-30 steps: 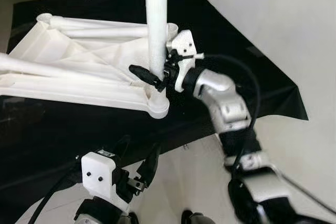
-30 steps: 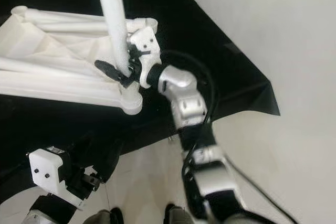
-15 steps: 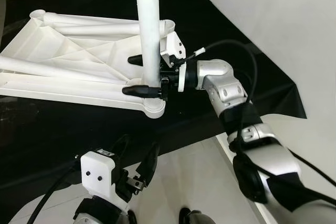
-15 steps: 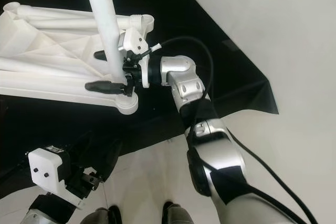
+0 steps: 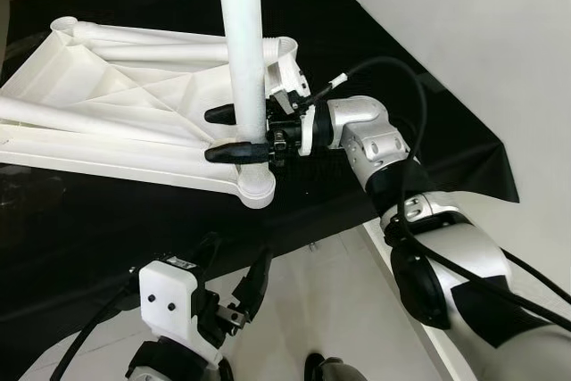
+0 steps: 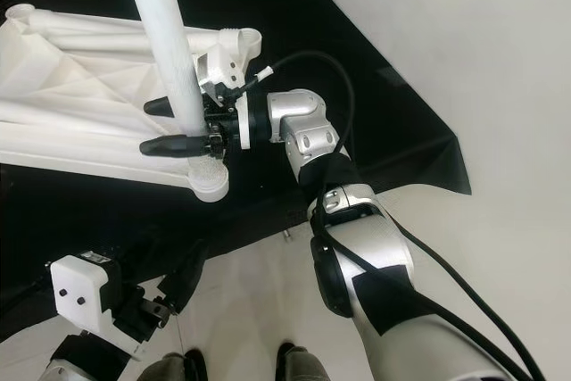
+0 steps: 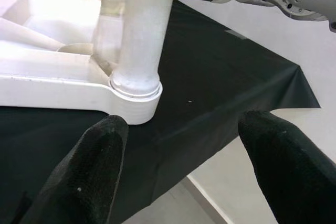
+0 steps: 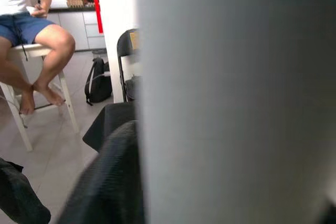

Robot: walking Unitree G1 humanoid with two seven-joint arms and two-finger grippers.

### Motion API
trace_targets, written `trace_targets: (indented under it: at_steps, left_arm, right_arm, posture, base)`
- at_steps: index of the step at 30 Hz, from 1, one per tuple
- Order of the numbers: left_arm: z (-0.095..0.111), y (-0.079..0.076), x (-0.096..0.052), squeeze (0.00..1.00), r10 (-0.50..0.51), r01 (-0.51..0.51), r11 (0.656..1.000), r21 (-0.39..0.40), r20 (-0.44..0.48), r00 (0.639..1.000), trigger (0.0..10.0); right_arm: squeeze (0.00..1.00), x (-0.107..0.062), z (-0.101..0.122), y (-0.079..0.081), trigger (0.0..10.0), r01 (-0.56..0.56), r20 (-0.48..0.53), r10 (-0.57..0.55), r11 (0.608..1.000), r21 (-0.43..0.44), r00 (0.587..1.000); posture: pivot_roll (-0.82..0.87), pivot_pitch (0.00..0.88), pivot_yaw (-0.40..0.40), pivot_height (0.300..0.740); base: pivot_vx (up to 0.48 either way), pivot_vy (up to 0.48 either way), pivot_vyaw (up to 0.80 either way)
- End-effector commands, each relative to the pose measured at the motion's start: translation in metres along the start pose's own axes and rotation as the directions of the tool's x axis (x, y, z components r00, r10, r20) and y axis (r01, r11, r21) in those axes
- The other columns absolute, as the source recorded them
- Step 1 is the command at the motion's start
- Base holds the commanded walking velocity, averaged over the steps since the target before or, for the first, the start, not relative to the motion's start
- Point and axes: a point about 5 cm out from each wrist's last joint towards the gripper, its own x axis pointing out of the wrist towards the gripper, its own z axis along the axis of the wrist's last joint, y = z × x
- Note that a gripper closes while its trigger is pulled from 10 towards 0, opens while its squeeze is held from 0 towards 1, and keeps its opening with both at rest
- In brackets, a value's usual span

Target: Building children table

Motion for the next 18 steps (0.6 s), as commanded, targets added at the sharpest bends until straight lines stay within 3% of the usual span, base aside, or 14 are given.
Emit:
trace_targets:
  at_steps: [1,4,8,10,11,13,14,15,16,17,18]
  left_arm:
    - [-0.002,-0.001,-0.003,0.00,0.005,-0.005,1.000,0.006,-0.016,1.000,10.0]
    - [-0.002,-0.002,-0.005,0.00,0.006,-0.006,1.000,0.003,-0.019,1.000,10.0]
    - [-0.002,-0.002,-0.005,0.00,0.006,-0.006,1.000,0.001,-0.021,1.000,10.0]
    - [-0.002,-0.002,-0.006,0.00,0.006,-0.006,1.000,0.000,-0.022,1.000,10.0]
    - [-0.001,-0.002,-0.006,0.00,0.006,-0.006,1.000,-0.002,-0.024,1.000,10.0]
    - [-0.001,-0.002,-0.006,0.00,0.006,-0.006,1.000,-0.002,-0.024,1.000,10.0]
    - [-0.001,-0.002,-0.007,0.00,0.006,-0.006,1.000,-0.003,-0.026,1.000,10.0]
    - [-0.001,-0.002,-0.008,0.00,0.006,-0.006,1.000,-0.004,-0.028,1.000,10.0]
    - [-0.001,-0.002,-0.008,0.00,0.006,-0.006,1.000,-0.004,-0.028,1.000,10.0]
    - [0.000,-0.001,-0.008,0.00,0.005,-0.005,1.000,-0.004,-0.031,1.000,10.0]
    - [-0.001,0.000,-0.008,0.00,0.004,-0.004,1.000,-0.003,-0.035,0.999,10.0]
  right_arm:
    - [0.00,0.004,0.003,0.001,0.0,-0.024,0.031,0.024,1.000,-0.011,0.999]
    - [0.00,-0.007,0.004,-0.004,0.0,0.117,0.072,-0.115,0.993,-0.017,0.991]
    - [0.00,-0.011,0.002,-0.005,0.0,0.181,0.076,-0.180,0.983,-0.014,0.981]
    - [0.00,-0.014,-0.001,-0.005,0.0,0.240,0.071,-0.239,0.971,-0.003,0.968]
    - [0.00,-0.015,-0.009,-0.003,0.0,0.336,0.060,-0.337,0.942,0.029,0.940]
    - [0.00,-0.015,-0.009,-0.003,0.0,0.336,0.060,-0.337,0.942,0.029,0.940]
    - [0.00,-0.011,-0.021,0.001,0.0,0.508,0.024,-0.510,0.859,0.063,0.860]
    - [0.00,-0.008,-0.045,0.018,0.0,0.726,-0.093,-0.720,0.678,0.113,0.687]
    - [0.00,-0.008,-0.045,0.018,0.0,0.726,-0.093,-0.720,0.678,0.113,0.687]
    - [0.00,-0.004,-0.058,0.037,0.0,0.827,-0.157,-0.812,0.551,0.108,0.562]
    - [0.00,0.004,-0.064,0.051,0.0,0.861,-0.185,-0.841,0.492,0.127,0.508]
  posture:
    - [0.13,0.238,-0.042,0.740]
    - [0.12,0.247,-0.040,0.740]
    - [0.11,0.253,-0.039,0.740]
    - [0.11,0.253,-0.039,0.740]
    - [0.11,0.256,-0.044,0.740]
    - [0.11,0.256,-0.044,0.740]
    - [0.12,0.261,-0.042,0.740]
    - [0.11,0.268,-0.037,0.740]
    - [0.11,0.268,-0.037,0.740]
    - [0.12,0.274,-0.026,0.740]
    - [0.11,0.273,-0.015,0.740]
  base:
    - [0.000,0.000,0.00]
    - [0.000,0.000,0.00]
    - [0.000,0.000,0.00]
    - [0.000,0.000,0.00]
    - [0.000,0.000,0.00]
    - [0.000,0.000,0.00]
    - [0.000,0.000,0.00]
    - [0.000,0.000,0.00]
    - [0.000,0.000,0.00]
    - [0.000,0.000,0.00]
    - [0.000,0.000,0.00]
